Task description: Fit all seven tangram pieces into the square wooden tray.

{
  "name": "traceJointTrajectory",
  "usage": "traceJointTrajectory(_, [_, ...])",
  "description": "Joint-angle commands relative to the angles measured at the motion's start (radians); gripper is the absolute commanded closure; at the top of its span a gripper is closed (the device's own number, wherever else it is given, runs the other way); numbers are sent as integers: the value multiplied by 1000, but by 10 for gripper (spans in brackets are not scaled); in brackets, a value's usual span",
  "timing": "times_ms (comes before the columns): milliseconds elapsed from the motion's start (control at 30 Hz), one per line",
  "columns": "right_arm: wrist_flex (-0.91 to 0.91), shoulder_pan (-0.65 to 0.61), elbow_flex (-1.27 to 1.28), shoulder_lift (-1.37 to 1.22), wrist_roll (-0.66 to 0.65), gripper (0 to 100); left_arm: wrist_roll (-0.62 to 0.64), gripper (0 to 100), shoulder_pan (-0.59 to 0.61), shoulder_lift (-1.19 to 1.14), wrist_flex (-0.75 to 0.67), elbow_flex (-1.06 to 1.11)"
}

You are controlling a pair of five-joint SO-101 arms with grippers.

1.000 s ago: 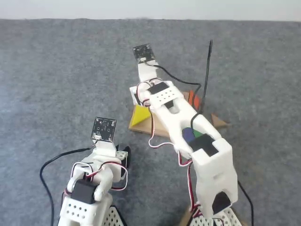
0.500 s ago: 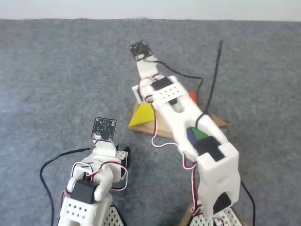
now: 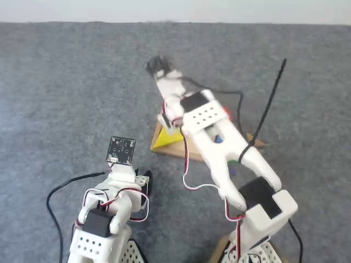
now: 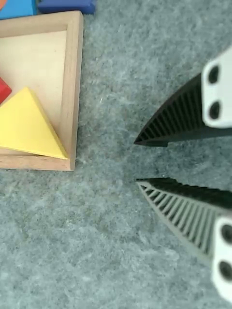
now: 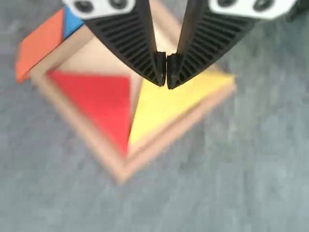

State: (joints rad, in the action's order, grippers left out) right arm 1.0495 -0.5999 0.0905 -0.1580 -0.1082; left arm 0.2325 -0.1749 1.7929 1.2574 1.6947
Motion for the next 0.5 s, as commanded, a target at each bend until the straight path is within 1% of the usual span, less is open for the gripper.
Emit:
traceJointTrajectory(0, [-48, -12, 172, 87, -12, 991, 6, 895, -2, 17, 2, -12])
traceJointTrajectory(133, [-107, -12, 244, 77, -11, 991, 6, 895, -2, 17, 2, -12])
traceJointTrajectory(467, [-193, -5, 236, -18, -14, 991, 6, 895, -2, 17, 2, -12])
